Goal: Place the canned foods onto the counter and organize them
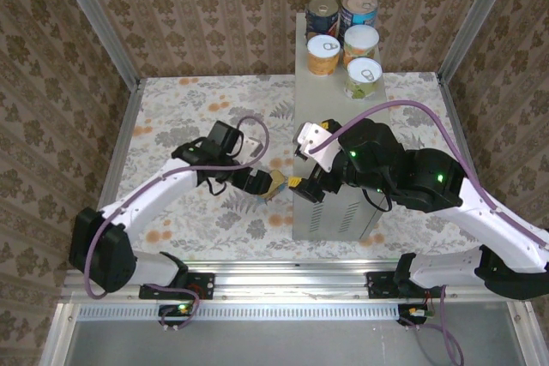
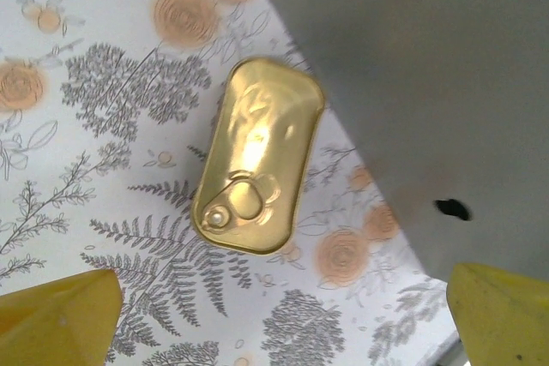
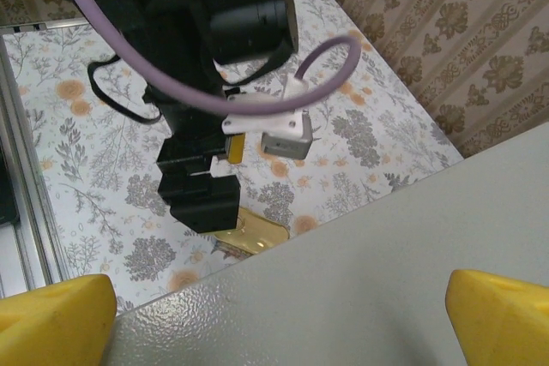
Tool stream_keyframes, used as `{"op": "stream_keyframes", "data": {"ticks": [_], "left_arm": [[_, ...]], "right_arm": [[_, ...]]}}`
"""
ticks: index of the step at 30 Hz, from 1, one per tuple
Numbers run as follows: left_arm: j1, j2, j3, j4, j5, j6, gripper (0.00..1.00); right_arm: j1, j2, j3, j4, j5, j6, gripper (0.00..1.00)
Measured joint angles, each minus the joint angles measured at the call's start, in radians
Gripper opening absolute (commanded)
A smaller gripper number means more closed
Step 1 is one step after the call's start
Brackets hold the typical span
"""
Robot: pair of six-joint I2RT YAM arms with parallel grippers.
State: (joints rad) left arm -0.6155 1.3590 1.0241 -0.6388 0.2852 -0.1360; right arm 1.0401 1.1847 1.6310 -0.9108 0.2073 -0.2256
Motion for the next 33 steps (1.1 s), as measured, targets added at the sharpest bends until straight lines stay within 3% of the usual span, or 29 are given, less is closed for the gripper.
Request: {"op": "stream_keyframes", "data": {"ticks": [16, 27, 33], "left_arm": [[-0.101, 0.243, -0.091, 0.225, -0.238, 0.024, 0.93], [-0.113, 0.296, -0.087, 0.28, -0.272, 0.062, 0.78], [-0.116, 0.296, -0.086, 0.289, -0.278, 0.069, 0.65]], "right_arm": [[0.004, -0.001, 0.005, -0.014, 0.026, -0.011, 1.0], [0.004, -0.013, 0.005, -0.013, 0.027, -0.03, 1.0], [0.004, -0.013, 0.005, -0.013, 0.03, -0.036, 1.0]]}}
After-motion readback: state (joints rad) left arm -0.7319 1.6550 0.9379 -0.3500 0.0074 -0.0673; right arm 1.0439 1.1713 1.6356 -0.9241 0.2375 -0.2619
